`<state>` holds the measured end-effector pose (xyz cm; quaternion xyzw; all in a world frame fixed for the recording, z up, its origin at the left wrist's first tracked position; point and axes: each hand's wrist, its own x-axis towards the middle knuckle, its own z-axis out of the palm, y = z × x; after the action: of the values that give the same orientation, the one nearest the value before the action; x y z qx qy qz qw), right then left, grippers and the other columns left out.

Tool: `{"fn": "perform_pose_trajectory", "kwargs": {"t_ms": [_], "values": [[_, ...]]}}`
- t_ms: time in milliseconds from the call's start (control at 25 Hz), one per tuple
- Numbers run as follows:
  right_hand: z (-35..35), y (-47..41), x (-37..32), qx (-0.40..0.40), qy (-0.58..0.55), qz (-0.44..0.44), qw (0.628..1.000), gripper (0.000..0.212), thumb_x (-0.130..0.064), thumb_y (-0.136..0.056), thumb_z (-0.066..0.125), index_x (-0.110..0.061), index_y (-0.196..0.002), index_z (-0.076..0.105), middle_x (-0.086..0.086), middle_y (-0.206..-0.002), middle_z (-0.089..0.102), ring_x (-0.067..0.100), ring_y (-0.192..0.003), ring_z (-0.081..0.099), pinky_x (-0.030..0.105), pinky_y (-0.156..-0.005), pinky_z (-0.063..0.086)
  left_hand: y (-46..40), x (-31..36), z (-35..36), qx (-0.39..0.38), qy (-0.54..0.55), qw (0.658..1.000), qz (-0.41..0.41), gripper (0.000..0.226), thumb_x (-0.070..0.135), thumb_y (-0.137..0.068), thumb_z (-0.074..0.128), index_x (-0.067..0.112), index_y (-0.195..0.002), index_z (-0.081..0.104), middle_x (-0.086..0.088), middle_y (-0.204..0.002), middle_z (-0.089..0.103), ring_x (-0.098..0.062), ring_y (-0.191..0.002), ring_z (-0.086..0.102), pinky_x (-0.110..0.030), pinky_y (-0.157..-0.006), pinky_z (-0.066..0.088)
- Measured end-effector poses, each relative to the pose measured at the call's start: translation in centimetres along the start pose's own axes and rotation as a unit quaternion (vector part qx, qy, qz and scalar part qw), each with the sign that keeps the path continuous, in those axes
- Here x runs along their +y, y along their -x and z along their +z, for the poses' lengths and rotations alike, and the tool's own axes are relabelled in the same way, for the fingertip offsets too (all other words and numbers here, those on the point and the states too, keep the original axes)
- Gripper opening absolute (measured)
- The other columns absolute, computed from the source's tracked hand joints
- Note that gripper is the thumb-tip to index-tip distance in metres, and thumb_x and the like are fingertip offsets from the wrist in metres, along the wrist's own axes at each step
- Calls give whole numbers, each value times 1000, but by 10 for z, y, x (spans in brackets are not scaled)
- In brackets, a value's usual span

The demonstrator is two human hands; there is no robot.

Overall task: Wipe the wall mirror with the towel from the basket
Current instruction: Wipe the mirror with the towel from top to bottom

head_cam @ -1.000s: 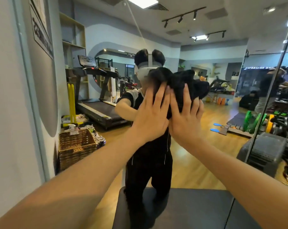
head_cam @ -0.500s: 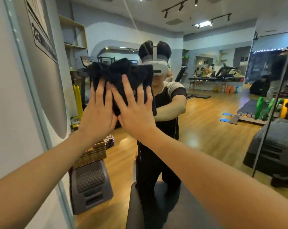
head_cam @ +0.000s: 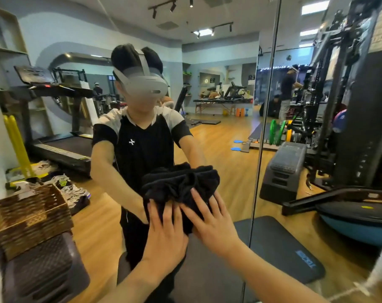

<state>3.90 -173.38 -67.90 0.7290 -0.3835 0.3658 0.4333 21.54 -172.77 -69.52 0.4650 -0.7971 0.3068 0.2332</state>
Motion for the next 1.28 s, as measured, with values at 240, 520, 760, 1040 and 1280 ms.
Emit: {"fn": "perform_pose_trajectory", "kwargs": {"t_ms": [240,520,760,1040,1280], "values": [[-42,-23,135,-7,58,24,998,57,-31,-107,37,-20,-162,25,20,-164,20,45,-141,34,55,-117,34,-134,78,-41,159,87,983,1,90,37,-89,53,-6,-157,13,-23,-163,4,-58,-150,0,-62,-123,5],[-83,-126,224,47,58,100,992,72,-37,-99,58,-19,-161,25,13,-166,12,46,-140,36,50,-118,30,-269,71,-131,228,74,969,53,82,40,-93,36,-3,-160,14,-24,-168,15,-53,-153,5,-57,-127,3],[-63,-101,212,86,21,133,987,66,-32,-97,59,-21,-156,31,11,-164,17,46,-136,41,53,-117,32,-257,74,-113,246,84,963,73,71,37,-99,26,-2,-159,23,-22,-165,25,-52,-152,14,-56,-127,9],[-46,-13,173,26,-9,157,987,71,-25,-89,56,-22,-155,32,14,-163,18,50,-127,47,55,-109,37,-194,94,-52,185,69,974,110,78,36,-94,45,-4,-158,26,-18,-164,12,-53,-152,11,-60,-124,16],[-32,89,136,-57,-61,149,985,65,-30,-92,64,-18,-153,43,21,-161,27,55,-127,46,59,-109,41,-104,127,8,92,64,988,103,66,32,-104,7,-1,-160,18,-17,-162,11,-50,-151,7,-59,-126,15]]}}
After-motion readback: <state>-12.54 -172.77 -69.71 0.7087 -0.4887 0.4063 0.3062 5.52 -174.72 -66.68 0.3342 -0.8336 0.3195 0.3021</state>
